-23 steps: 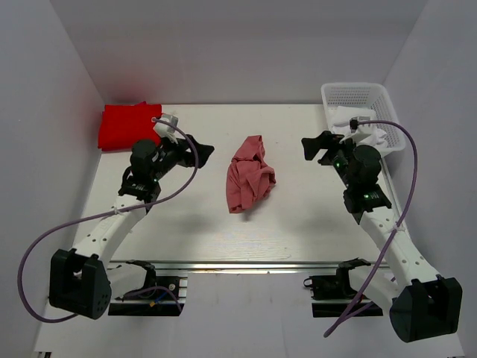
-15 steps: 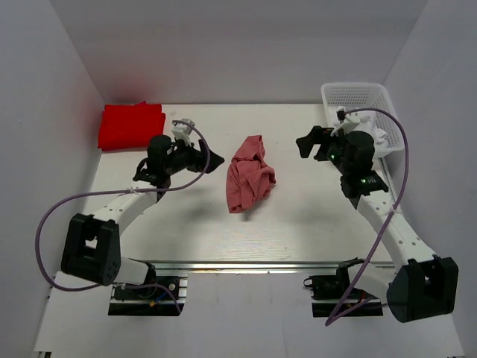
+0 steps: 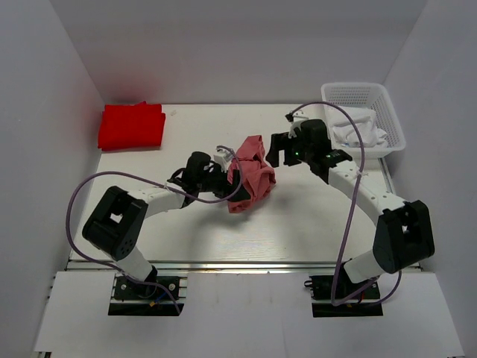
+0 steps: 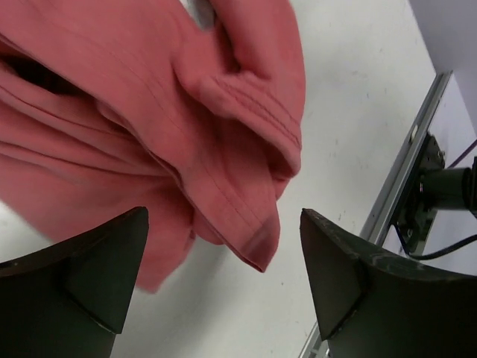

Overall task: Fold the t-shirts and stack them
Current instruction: Flatten out the tshirt

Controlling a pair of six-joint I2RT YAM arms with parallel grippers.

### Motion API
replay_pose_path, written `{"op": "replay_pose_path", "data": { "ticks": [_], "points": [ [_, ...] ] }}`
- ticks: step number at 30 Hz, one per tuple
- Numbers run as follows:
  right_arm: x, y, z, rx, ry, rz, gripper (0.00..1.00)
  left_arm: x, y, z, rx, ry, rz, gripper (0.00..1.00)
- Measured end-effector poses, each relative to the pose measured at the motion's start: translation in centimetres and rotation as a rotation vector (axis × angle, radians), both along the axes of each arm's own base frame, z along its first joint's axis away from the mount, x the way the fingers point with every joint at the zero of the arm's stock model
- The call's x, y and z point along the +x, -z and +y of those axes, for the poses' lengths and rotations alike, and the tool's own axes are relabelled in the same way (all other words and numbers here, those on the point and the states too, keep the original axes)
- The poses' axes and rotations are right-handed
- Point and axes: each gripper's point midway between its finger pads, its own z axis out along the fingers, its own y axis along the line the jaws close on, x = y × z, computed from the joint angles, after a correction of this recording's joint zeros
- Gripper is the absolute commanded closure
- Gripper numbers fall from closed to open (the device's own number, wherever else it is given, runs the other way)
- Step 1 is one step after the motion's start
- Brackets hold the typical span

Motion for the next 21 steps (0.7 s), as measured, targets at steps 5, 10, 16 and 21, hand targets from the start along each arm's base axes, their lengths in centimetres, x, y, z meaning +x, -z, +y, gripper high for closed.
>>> {"op": "replay_pose_path", "data": {
  "ticks": [5,10,16,21],
  "points": [
    [-1.0,1.1,2.0,-0.039,-0.049,0.041,0.13,-1.7,1.4,-1.0,0.046,0.028,0.031,0.22],
    [-2.4,1.2,3.9,-0.037,-0.109,0.051,0.15,-2.1,2.2,-1.0,0.086,0.029,0.046,0.65],
    [-4.2,2.3,5.8,-0.044,-0.18,0.091,0.15,-1.6,2.1,-1.0,0.107,0.017,0.032,1.0],
    [-4.9,4.5,6.7,-0.073,-0.205,0.14,0.22,-1.8,2.1,-1.2,0.11,0.017,0.033,1.0]
  ]
}}
